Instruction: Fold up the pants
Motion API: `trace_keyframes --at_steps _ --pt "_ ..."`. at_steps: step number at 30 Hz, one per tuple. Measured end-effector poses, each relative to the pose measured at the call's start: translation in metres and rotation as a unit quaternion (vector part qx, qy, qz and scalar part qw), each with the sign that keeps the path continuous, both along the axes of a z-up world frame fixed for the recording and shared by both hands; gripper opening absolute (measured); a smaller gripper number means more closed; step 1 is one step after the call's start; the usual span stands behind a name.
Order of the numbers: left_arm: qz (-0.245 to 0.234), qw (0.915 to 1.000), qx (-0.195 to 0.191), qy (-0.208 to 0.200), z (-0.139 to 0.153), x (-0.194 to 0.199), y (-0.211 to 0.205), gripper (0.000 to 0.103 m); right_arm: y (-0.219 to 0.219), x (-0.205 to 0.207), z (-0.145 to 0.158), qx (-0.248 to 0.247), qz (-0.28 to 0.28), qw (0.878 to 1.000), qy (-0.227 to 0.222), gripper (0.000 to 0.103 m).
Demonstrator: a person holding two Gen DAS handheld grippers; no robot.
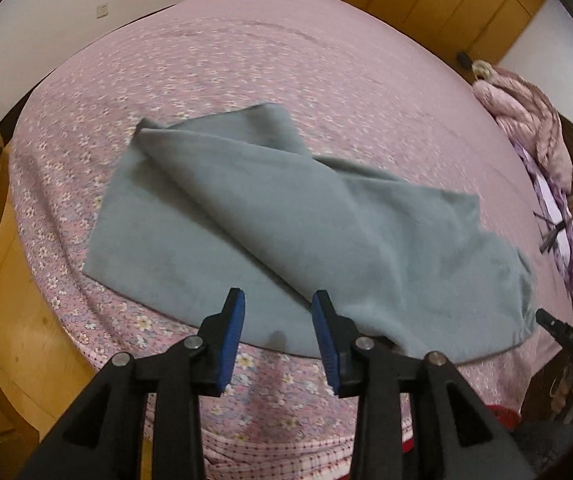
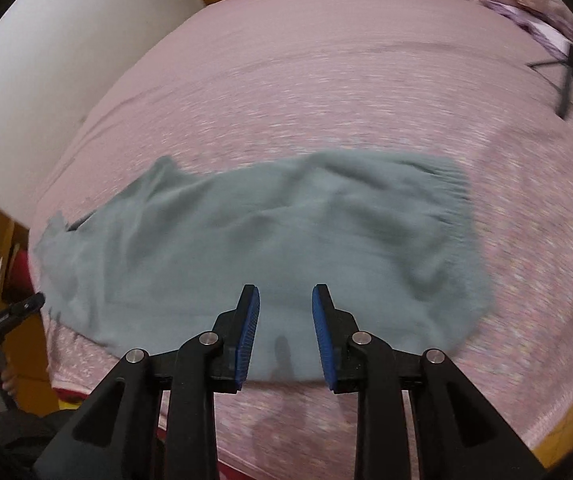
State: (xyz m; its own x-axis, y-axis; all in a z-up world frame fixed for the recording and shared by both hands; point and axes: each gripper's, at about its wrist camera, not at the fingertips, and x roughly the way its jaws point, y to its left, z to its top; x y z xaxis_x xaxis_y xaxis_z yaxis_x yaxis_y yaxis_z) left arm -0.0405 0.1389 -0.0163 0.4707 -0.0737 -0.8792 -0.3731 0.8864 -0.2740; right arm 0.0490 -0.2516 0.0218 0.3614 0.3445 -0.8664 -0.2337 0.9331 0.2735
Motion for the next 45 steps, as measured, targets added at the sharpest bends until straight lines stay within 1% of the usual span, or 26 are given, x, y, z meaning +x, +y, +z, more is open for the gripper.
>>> trace_keyframes --at_steps 6,11,15,18,19,20,23,29,33,37,38,39,40,41,43,45 --pt "0.011 0.9999 -0.002 -0.006 -0.006 0.002 0.014 0.036 0.065 0.015 0.003 0.01 0.057 0.998 -0.015 0.029" --pt "0.016 0.9998 -0.004 -0.014 -0.008 0.002 0.023 0.038 0.12 0.018 0.007 0.02 0.112 0.993 -0.023 0.029" --pt "0.026 0.9994 -0.006 -0.024 -0.008 0.002 0.033 0.039 0.145 0.014 0.006 0.013 0.134 0.99 -0.03 0.029" --pt "0.04 0.9984 -0.012 -0.039 -0.008 0.003 0.044 0.044 0.147 0.011 -0.002 0.009 0.129 0.991 -0.025 0.029" --pt "0.046 0.9979 -0.014 -0.044 -0.008 0.004 0.047 0.048 0.144 0.011 -0.005 0.012 0.124 0.992 -0.019 0.029" --pt "0.051 0.9972 -0.016 -0.052 -0.008 0.006 0.051 0.051 0.141 0.012 -0.007 0.017 0.115 0.993 -0.012 0.029" --pt "0.06 0.9958 -0.02 -0.066 -0.01 0.012 0.058 0.056 0.125 0.013 -0.013 0.027 0.088 0.996 0.001 0.029" --pt "0.061 0.9945 -0.026 -0.081 -0.021 0.029 0.061 0.057 0.101 0.017 -0.023 0.037 0.05 0.998 0.015 0.029" --pt "0.065 0.9944 -0.015 -0.081 -0.026 0.041 0.058 0.057 0.098 0.019 -0.03 0.044 0.044 0.998 0.028 0.029" --pt "0.065 0.9939 -0.002 -0.089 -0.027 0.052 0.055 0.056 0.096 0.017 -0.028 0.048 0.046 0.997 0.024 0.029" --pt "0.065 0.9939 0.001 -0.088 -0.028 0.055 0.054 0.053 0.096 0.017 -0.027 0.049 0.046 0.997 0.022 0.029" --pt "0.065 0.9939 0.005 -0.089 -0.027 0.057 0.052 0.046 0.095 0.016 -0.026 0.05 0.046 0.998 0.019 0.029" --pt "0.062 0.9943 0.009 -0.086 -0.026 0.059 0.05 0.016 0.094 0.016 -0.025 0.05 0.046 0.998 0.017 0.029" --pt "0.057 0.9947 0.007 -0.085 -0.025 0.061 0.048 0.009 0.092 0.015 -0.024 0.052 0.045 0.998 0.014 0.029" --pt "0.054 0.9942 0.019 -0.091 -0.013 0.06 0.039 0.009 0.091 0.015 -0.024 0.057 0.044 0.997 0.014 0.029" --pt "0.034 0.9939 0.029 -0.101 -0.001 0.056 0.032 0.009 0.087 0.014 -0.024 0.061 0.042 0.997 0.014 0.029"
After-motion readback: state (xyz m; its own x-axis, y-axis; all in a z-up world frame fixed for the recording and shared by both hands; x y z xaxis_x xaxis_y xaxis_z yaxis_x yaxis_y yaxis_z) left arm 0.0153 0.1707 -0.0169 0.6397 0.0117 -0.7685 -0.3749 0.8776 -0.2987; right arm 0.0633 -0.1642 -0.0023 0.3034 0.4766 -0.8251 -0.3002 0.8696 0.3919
